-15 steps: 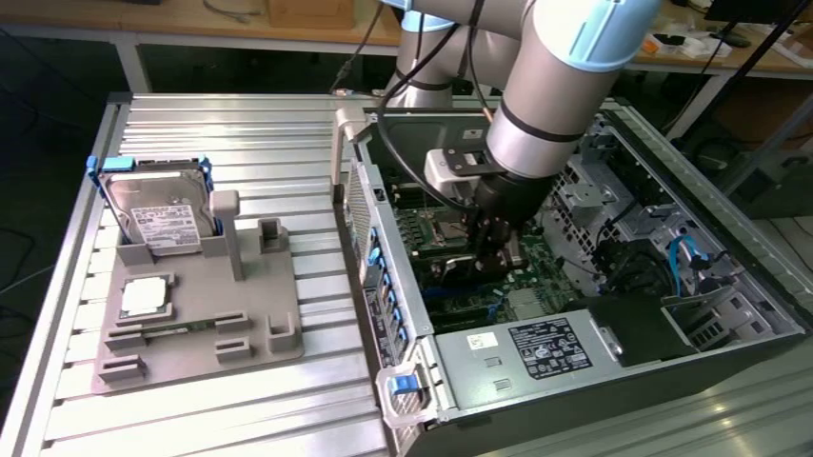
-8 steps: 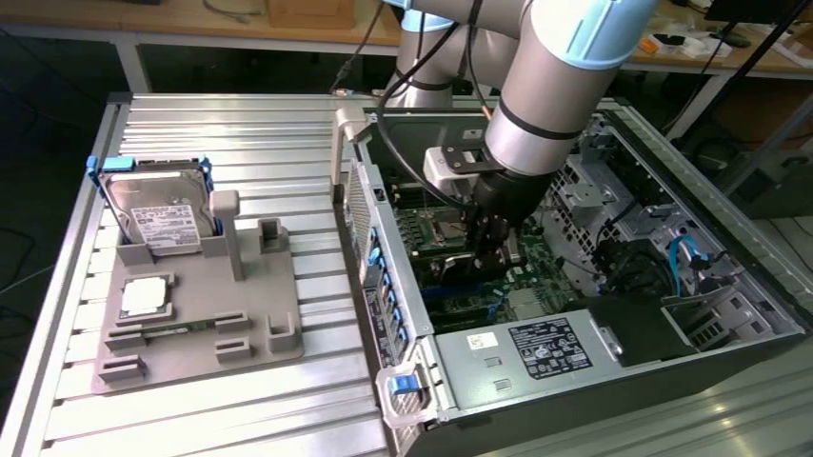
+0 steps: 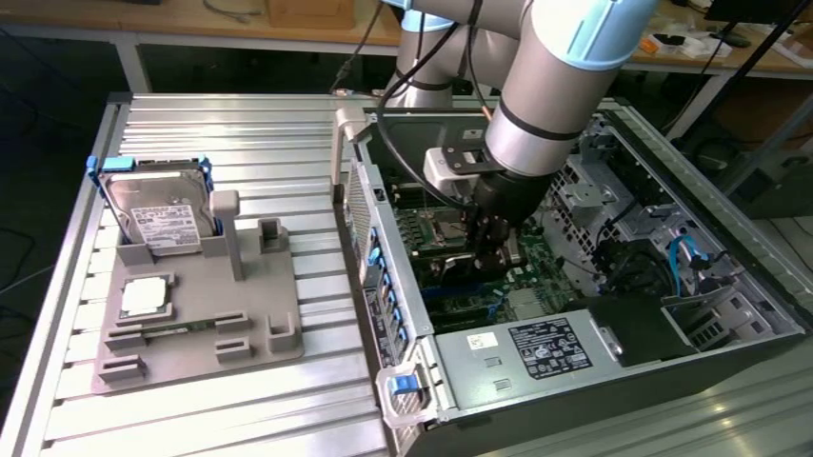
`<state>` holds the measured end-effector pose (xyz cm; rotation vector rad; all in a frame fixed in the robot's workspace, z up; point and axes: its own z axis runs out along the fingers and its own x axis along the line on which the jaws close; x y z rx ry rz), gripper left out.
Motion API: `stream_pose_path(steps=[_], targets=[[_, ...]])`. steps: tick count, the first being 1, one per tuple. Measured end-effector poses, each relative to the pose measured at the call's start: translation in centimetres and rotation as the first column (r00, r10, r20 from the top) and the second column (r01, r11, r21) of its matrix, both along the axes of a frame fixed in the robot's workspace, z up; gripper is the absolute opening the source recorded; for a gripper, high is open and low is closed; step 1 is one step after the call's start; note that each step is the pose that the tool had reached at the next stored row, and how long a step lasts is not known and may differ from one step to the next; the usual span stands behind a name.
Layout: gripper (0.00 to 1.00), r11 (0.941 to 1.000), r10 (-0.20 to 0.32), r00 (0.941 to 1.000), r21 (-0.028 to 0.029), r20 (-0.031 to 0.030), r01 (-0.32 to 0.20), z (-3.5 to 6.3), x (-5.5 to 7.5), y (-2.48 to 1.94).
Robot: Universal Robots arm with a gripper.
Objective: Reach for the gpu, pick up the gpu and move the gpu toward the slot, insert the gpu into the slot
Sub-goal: 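Insert the gpu into the slot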
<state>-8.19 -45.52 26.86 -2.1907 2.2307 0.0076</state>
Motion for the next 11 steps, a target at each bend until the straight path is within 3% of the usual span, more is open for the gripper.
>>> stream_pose_path(steps=[11], targets=[[0.27,1.0000,0.000,1.0000,0.0001,0.0001,0.000,0.00,0.00,-0.31]])
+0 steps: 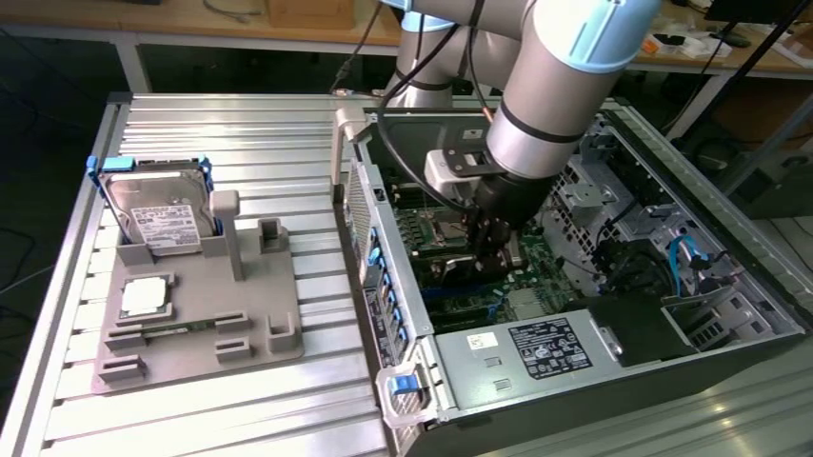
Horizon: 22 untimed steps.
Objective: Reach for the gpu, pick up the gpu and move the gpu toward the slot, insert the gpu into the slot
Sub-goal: 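Insert the gpu into the slot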
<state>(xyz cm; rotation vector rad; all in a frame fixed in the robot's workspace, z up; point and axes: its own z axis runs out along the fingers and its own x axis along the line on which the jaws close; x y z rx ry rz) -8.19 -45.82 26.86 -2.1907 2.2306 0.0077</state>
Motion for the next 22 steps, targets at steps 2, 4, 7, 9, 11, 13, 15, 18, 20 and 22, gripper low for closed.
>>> stream_pose_path(steps=[2,4,7,9,11,13,15,18,20,22], targets=[[0.27,1.0000,0.000,1.0000,0.0000,0.0000,0.000,0.00,0.00,-0.02],[0.27,1.0000,0.000,1.0000,-0.0001,0.0000,0.000,0.00,0.00,-0.06],[0.27,1.0000,0.000,1.0000,-0.0001,0.0000,0.000,0.00,0.00,-0.13],[0.27,1.0000,0.000,1.0000,0.0000,0.0000,0.000,0.00,0.00,-0.16],[0.27,1.0000,0.000,1.0000,-0.0001,0.0000,0.000,0.00,0.00,-0.16],[0.27,1.0000,0.000,1.0000,0.0000,0.0000,0.000,-0.09,0.00,-0.17],[0.27,1.0000,0.000,1.0000,-0.0002,-0.0001,0.000,-0.25,0.00,-0.17],[0.27,1.0000,0.000,1.0000,-0.0004,-0.0001,0.000,-0.39,0.00,-0.17],[0.27,1.0000,0.000,1.0000,-0.0005,-0.0003,0.000,-0.44,0.00,-0.17],[0.27,1.0000,0.000,1.0000,-0.0003,-0.0002,0.000,-0.50,0.00,-0.17]])
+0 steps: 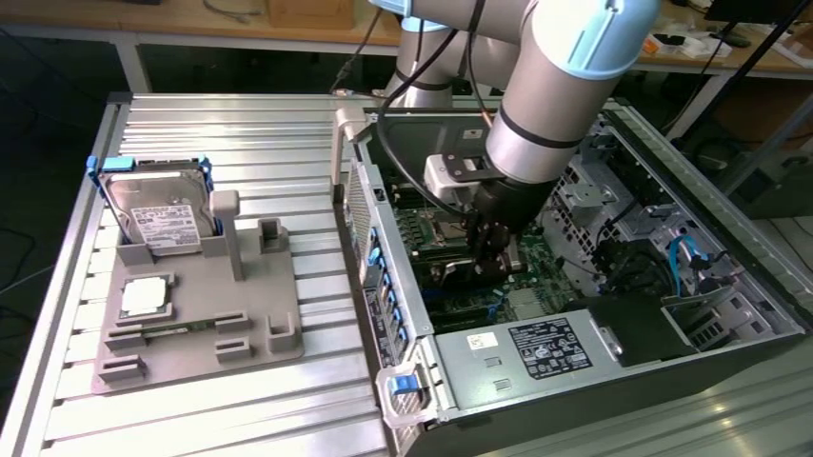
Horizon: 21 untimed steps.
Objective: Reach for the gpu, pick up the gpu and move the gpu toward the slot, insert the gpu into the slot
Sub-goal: 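Insert the gpu into the slot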
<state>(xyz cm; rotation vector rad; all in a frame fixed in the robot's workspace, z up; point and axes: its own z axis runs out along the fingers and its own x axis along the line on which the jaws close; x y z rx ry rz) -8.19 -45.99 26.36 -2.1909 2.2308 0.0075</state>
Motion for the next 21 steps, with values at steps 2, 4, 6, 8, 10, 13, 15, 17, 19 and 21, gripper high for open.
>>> stream_pose_path(steps=[2,4,6,8,10,13,15,17,19,21], targets=[[0.27,1.0000,0.000,1.0000,0.0000,0.0000,0.000,-0.04,0.00,0.00],[0.27,1.0000,0.000,1.0000,-0.0001,0.0000,0.000,-0.06,0.00,0.00],[0.27,1.0000,0.000,1.0000,0.0001,0.0001,0.000,-0.07,0.00,0.00],[0.27,1.0000,0.000,1.0000,0.0002,0.0001,0.000,-0.08,0.00,0.00],[0.27,1.0000,0.000,1.0000,0.0004,0.0002,0.000,-0.08,0.00,0.01],[0.27,1.0000,0.000,1.0000,0.0003,0.0002,0.000,-0.07,0.01,0.08],[0.27,1.0000,0.000,1.0000,0.0002,0.0001,0.000,-0.06,0.00,0.11],[0.27,1.0000,0.000,1.0000,0.0003,0.0001,0.000,-0.07,0.01,0.13],[0.27,1.0000,0.000,1.0000,0.0001,0.0001,0.000,-0.06,0.00,0.14],[0.27,1.0000,0.000,1.0000,0.0001,0.0001,0.000,-0.06,0.00,0.15]])
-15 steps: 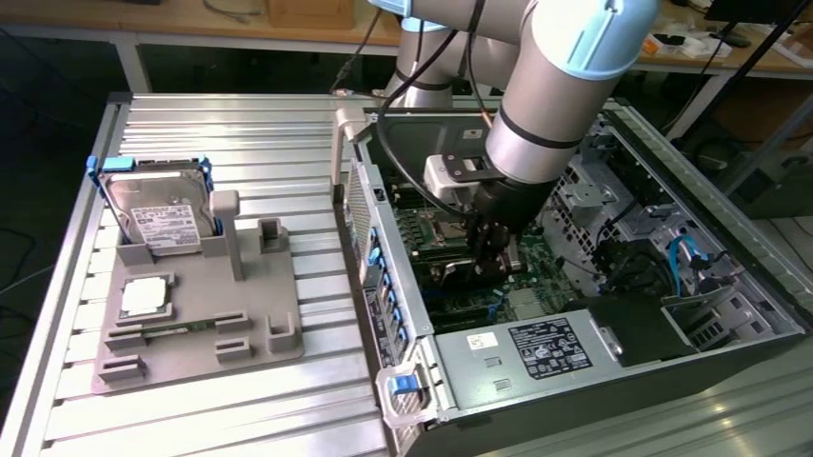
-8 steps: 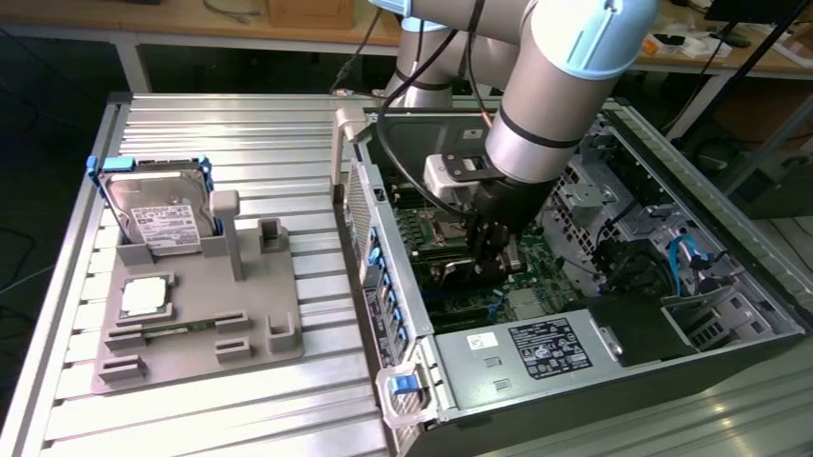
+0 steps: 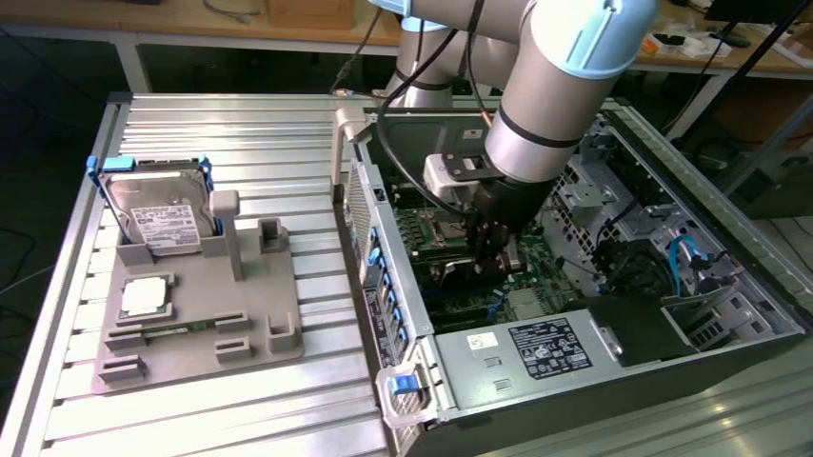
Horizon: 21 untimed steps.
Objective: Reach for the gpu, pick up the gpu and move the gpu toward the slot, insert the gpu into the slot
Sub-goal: 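Insert the gpu into the slot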
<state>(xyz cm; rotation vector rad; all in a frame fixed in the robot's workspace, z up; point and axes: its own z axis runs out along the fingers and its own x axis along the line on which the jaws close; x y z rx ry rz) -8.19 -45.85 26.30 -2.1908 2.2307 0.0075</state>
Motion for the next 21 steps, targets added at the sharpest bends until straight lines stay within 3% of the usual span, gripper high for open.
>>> stream_pose_path(steps=[4,5,9,21], targets=[[0.27,1.0000,0.000,1.0000,-0.0008,-0.0004,0.000,-0.16,0.00,0.00],[0.27,1.0000,0.000,1.0000,0.0019,0.0009,0.000,-0.36,0.01,0.02],[0.27,1.0000,0.000,1.0000,-0.0003,-0.0001,0.000,-0.38,0.00,0.00],[0.27,1.0000,0.000,1.0000,-0.0001,0.0000,0.000,-0.60,-0.07,0.00]])
